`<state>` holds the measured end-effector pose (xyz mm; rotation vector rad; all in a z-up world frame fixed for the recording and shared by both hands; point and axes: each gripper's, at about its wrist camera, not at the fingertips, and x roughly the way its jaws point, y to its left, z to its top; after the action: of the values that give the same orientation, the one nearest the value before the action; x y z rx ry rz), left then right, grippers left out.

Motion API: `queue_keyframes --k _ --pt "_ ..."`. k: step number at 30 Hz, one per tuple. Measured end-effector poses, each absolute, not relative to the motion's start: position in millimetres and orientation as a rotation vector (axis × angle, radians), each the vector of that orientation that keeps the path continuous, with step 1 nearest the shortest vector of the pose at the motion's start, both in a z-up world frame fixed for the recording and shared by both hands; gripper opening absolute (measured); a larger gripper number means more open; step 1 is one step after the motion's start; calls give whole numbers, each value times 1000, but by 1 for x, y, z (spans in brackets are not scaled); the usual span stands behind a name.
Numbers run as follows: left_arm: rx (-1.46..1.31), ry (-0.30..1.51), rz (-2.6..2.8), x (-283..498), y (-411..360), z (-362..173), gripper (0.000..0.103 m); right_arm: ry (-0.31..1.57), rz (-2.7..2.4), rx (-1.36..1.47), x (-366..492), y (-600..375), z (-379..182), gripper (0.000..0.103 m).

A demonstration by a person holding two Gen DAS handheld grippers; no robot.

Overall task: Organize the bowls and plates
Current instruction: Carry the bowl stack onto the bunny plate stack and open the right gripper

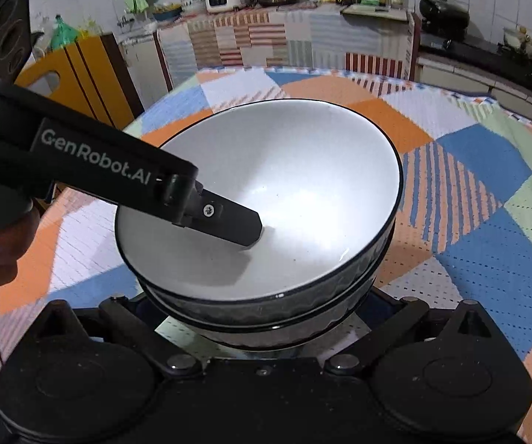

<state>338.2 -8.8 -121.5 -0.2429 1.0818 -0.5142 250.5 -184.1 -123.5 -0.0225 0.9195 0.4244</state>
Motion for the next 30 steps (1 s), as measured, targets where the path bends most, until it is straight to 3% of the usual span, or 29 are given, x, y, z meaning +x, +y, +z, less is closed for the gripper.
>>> queue_keyframes --k 16,30 --pt "-124 1007 -583 254 -20 -13 43 770 384 -28 166 -192 -34 102" --pt "-55 1043 -619 176 -28 3 43 769 370 -43 91 -199 -17 102"
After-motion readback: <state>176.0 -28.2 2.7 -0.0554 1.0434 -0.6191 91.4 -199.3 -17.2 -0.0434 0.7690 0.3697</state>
